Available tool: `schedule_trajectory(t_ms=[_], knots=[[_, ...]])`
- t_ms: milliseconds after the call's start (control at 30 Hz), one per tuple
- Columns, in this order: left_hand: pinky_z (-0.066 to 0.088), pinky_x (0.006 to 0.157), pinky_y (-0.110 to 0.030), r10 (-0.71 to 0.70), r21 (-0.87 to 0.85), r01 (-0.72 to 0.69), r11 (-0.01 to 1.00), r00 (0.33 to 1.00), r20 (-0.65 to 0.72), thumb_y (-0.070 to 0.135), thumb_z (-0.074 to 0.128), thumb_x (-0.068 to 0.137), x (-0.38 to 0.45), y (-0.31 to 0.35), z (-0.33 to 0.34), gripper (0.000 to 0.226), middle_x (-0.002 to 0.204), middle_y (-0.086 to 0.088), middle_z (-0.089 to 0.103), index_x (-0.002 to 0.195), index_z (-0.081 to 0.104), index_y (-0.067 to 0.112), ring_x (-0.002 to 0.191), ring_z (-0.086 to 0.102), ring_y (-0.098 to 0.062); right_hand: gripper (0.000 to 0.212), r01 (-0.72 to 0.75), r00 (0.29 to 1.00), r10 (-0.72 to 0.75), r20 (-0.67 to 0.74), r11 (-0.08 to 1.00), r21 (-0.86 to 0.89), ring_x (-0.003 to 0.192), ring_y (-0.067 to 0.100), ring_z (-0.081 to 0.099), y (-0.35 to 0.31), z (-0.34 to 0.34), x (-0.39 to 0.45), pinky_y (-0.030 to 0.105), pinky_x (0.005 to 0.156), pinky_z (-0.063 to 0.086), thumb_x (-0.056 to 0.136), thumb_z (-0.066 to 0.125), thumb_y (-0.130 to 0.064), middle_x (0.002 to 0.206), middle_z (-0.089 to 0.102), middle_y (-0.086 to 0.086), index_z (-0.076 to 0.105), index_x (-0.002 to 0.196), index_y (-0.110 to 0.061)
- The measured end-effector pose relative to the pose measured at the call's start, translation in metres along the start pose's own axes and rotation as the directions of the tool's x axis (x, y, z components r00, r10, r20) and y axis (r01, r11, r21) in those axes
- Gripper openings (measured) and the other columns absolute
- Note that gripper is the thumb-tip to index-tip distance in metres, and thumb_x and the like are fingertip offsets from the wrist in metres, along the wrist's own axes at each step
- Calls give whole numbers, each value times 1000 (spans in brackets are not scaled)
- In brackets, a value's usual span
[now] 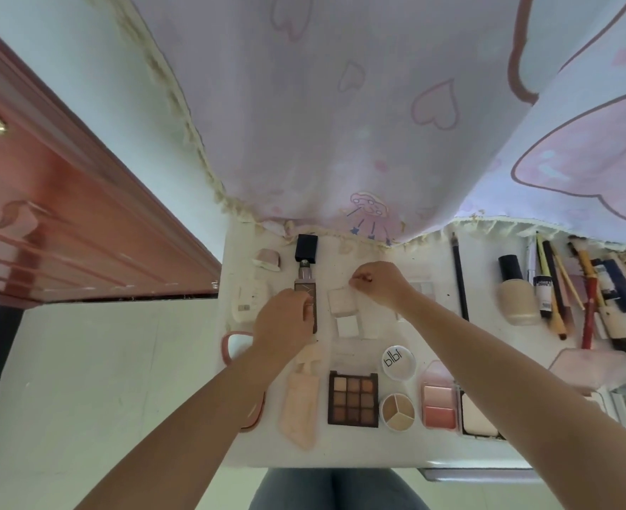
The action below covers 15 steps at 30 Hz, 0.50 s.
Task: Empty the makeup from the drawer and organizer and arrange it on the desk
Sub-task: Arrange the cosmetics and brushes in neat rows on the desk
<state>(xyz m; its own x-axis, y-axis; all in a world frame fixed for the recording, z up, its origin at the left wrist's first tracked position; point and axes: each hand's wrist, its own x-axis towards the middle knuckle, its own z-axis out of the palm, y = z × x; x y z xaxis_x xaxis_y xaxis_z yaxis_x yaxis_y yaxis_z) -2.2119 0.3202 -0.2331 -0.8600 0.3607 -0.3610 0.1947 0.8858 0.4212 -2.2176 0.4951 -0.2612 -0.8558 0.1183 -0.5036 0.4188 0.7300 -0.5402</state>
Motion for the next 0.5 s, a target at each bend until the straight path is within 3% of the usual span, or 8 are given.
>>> schedule_trajectory(t_ms=[100, 167, 233, 333, 500], knots=[[41, 83, -23, 52, 56, -52, 997, 999, -4, 19, 37, 96, 4, 0, 1, 28, 113, -5, 58, 112, 57, 10, 103, 53, -18, 26, 16, 993, -16, -115, 1000, 4, 108, 26, 55, 6, -9, -12, 21, 86, 34, 90, 51, -16, 111, 64, 14, 63, 109, -2], [40, 86, -23, 101, 71, -100, 992, 995, -5, 18, 37, 96, 7, 1, 3, 28, 116, -4, 56, 113, 58, 11, 106, 51, -17, 32, 93, 978, -113, -177, 989, -115, 115, 27, 50, 21, -21, -22, 21, 94, 30, 87, 56, -15, 119, 59, 12, 59, 117, -6], [38, 91, -23, 160, 80, -161, 984, 987, 14, 18, 37, 95, 11, 6, 5, 30, 123, -1, 52, 119, 56, 13, 114, 45, -17, 54, 139, 984, -170, -46, 909, -393, 132, 25, 33, 40, -33, -33, 26, 106, 23, 82, 61, -24, 139, 42, 7, 45, 132, -13], [38, 96, -26, 218, 99, -224, 969, 973, 76, 16, 36, 95, 14, 22, 9, 34, 129, 0, 47, 126, 50, 14, 120, 40, -18, 83, 104, 988, -4, 153, 755, -647, 143, 21, 6, 59, -39, -46, 35, 115, 11, 79, 63, -34, 154, 8, 1, 15, 145, -19], [37, 98, -28, 213, 27, -219, 975, 968, 132, 16, 40, 94, 12, 44, 15, 39, 134, -3, 43, 133, 42, 13, 123, 39, -19, 75, 98, 991, -45, 125, 883, -460, 135, 22, 23, 64, -39, -48, 27, 108, 25, 78, 58, -17, 144, 28, 4, 20, 143, -17]])
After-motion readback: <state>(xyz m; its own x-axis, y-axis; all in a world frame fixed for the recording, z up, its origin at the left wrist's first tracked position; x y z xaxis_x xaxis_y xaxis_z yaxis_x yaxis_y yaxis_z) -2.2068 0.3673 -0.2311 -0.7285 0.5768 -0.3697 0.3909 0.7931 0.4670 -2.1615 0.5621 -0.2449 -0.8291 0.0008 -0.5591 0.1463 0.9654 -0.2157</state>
